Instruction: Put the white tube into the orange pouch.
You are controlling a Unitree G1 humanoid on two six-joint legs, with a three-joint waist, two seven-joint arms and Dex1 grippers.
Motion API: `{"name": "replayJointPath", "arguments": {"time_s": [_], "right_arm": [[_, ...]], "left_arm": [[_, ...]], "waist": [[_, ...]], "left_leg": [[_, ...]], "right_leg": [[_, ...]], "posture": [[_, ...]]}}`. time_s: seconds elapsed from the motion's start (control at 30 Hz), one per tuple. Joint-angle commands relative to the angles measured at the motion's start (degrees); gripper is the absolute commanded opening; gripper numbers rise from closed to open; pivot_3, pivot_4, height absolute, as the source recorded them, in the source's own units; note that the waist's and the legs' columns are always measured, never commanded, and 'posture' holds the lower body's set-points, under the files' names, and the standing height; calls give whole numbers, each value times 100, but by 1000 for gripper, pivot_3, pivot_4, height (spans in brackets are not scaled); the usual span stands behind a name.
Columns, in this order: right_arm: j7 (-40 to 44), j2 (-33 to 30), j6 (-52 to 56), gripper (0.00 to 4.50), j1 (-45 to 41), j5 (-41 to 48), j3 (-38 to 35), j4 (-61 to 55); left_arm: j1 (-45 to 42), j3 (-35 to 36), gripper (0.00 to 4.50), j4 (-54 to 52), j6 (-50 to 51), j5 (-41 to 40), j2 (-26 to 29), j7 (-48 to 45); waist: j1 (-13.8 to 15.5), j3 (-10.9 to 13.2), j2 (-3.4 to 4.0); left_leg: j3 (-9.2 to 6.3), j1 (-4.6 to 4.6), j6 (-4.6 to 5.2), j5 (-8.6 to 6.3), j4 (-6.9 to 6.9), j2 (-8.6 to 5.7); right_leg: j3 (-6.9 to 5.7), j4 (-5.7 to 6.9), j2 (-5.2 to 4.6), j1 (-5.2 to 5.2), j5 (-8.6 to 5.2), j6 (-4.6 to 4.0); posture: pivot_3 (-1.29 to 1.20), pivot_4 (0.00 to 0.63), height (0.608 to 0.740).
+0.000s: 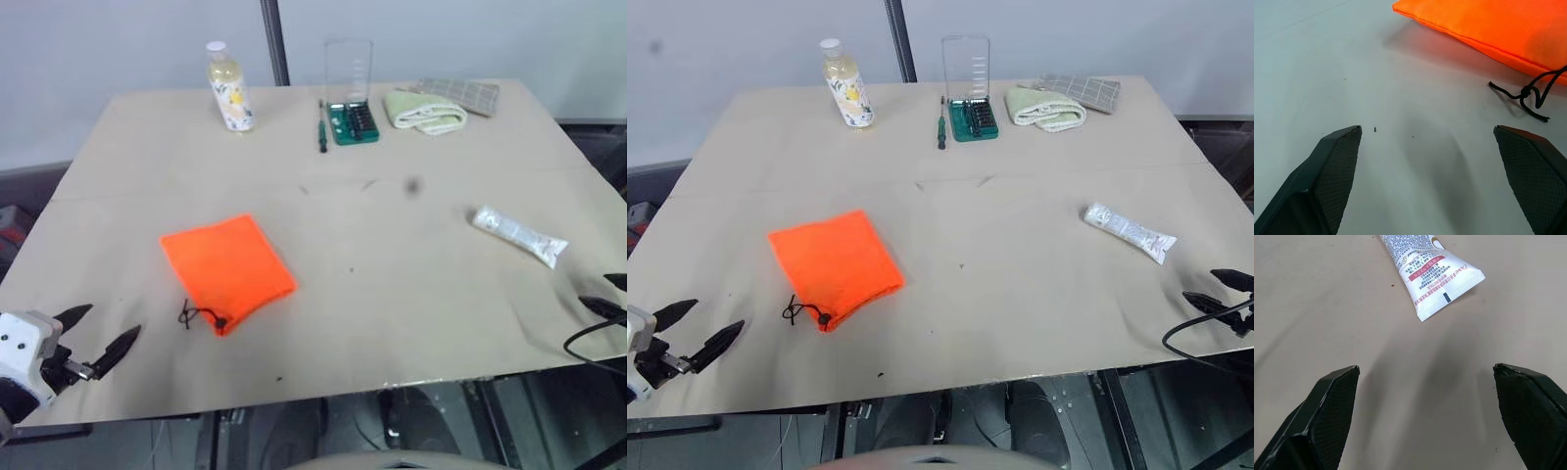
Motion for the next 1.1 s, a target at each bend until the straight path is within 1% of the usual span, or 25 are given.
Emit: {"name": "replayJointPath", "arguments": {"time_s": [0.03,0.4,0.67,0.8,0.9,0.97,1.03,1.1], "right_arm": [[116,-190,-20,4453,-73,20,-57,-4],[155,-92,-190,4453,-117,-32,-39,39],[211,-138,-214,4453,-209,-84,-21,117],[243,-147,-225,4453,-232,-108,-30,141],[428,-104,-141,4453,-164,-25,-36,-53],[774,-55,47,4453,-124,239,-134,-324],[1063,-40,536,4453,-65,579,-224,-718],[1189,-55,823,4453,152,724,-194,-1134]], "left_arm": [[39,88,4500,-68,-83,-42,48,-23],[75,80,4500,34,-257,6,23,-60],[94,71,4500,77,-384,30,45,-110],[136,15,4500,-64,-428,53,38,-128],[201,-194,4500,-659,-278,-43,-43,-102],[274,-362,4500,-1179,-40,-200,-136,-34],[417,-581,4500,-1836,231,-337,-211,22],[528,-778,4500,-2361,399,-364,-255,74]], "waist": [[0,0,0],[0,0,0],[-1,0,0],[0,0,0],[3,0,0],[9,0,0],[7,0,0],[9,0,-1]], "left_leg": [[0,0,0,0,0,0],[4,1,0,0,0,0],[6,3,1,0,0,1],[7,2,1,0,0,1],[7,2,1,-1,0,1],[9,1,1,-1,1,0],[15,2,3,-2,1,0],[14,2,3,-2,1,3]], "right_leg": [[0,0,0,0,0,0],[3,0,0,0,0,0],[5,0,0,0,0,0],[5,0,0,0,0,0],[6,0,0,0,0,0],[9,0,-2,1,0,0],[17,1,-2,1,1,1],[18,2,0,0,1,1]], "posture": [[0,150,740],[0,150,740],[0,150,740],[0,150,740],[0,150,740],[0,150,740],[0,150,740],[0,150,740]]}}
